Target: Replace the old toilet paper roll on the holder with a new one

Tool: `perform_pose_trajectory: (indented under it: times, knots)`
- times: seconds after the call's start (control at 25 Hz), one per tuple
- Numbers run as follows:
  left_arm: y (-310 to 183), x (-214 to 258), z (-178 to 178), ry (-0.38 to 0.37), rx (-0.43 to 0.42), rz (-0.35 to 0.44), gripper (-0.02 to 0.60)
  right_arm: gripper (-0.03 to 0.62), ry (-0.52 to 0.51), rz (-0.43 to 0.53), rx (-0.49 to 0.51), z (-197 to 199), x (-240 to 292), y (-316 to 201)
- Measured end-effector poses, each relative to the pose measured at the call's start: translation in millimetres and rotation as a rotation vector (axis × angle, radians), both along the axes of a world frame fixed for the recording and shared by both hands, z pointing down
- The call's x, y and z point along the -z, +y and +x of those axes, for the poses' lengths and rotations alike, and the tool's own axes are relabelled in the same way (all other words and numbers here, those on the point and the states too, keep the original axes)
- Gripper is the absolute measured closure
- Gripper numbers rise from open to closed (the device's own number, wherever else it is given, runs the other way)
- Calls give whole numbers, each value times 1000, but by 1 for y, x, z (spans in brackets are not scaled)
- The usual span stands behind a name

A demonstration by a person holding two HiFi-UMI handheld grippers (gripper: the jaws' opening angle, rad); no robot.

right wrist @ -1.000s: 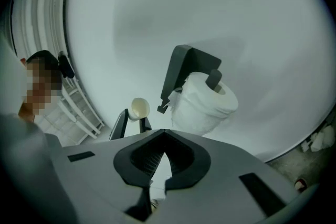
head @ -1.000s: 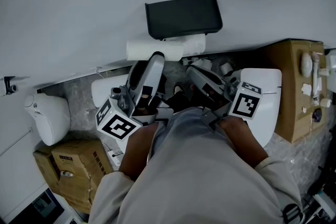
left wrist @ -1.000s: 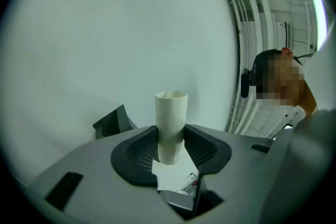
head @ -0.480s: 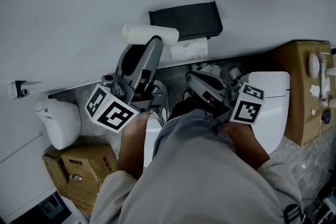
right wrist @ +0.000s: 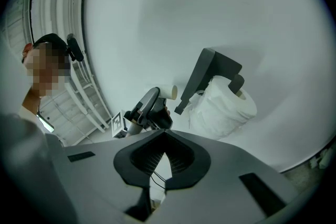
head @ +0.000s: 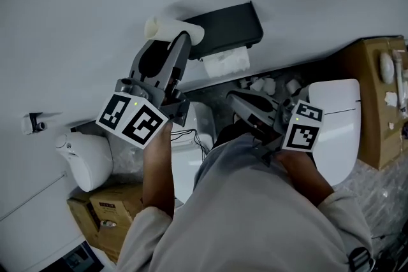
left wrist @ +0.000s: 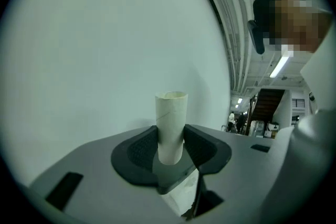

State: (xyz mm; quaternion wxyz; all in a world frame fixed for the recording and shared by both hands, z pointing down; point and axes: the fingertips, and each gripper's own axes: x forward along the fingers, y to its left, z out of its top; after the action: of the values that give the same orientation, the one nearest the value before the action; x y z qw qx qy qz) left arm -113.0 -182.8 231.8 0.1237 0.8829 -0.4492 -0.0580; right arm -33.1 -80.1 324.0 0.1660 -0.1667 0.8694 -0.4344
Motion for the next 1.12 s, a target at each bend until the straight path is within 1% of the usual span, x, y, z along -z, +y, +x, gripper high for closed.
perform_pose_trajectory:
  times: [0.12, 0.2, 0.24, 0.36, 0.44, 0.52, 0.6, 0.72, 0.92, 1.12]
  knots:
    - [-7, -1, 4, -159, -4, 31, 422, 577, 25, -17, -9, 0, -5, -1]
    - [-11, -4, 10, -256, -35, 34, 422, 577, 18, -25, -9, 1, -5, -3]
    - [-12, -6, 14, -289, -66, 25, 422, 577, 11, -26, -7, 0, -4, -4]
    - [-16, -15, 25, -353, -157, -8, 422, 577, 8, -25, -3, 0, -3, -6]
    - [-19, -22, 29, -408, -185, -27, 422, 577, 7, -25, -1, 0, -2, -7]
    - [-21, -28, 30, -450, -191, -40, 420, 577, 5, -24, -1, 0, -1, -8]
    - [-21, -29, 31, -449, -193, -43, 420, 577, 5, -25, -2, 0, -1, -9]
    - [-19, -28, 33, -425, -200, -31, 420, 577, 7, -28, -2, 0, -2, -10]
    - [-22, -34, 32, -368, -188, -21, 420, 577, 11, -33, 4, -2, -4, -15]
    - [-21, -33, 32, -328, -180, -11, 420, 577, 24, -33, -2, -2, -5, -15]
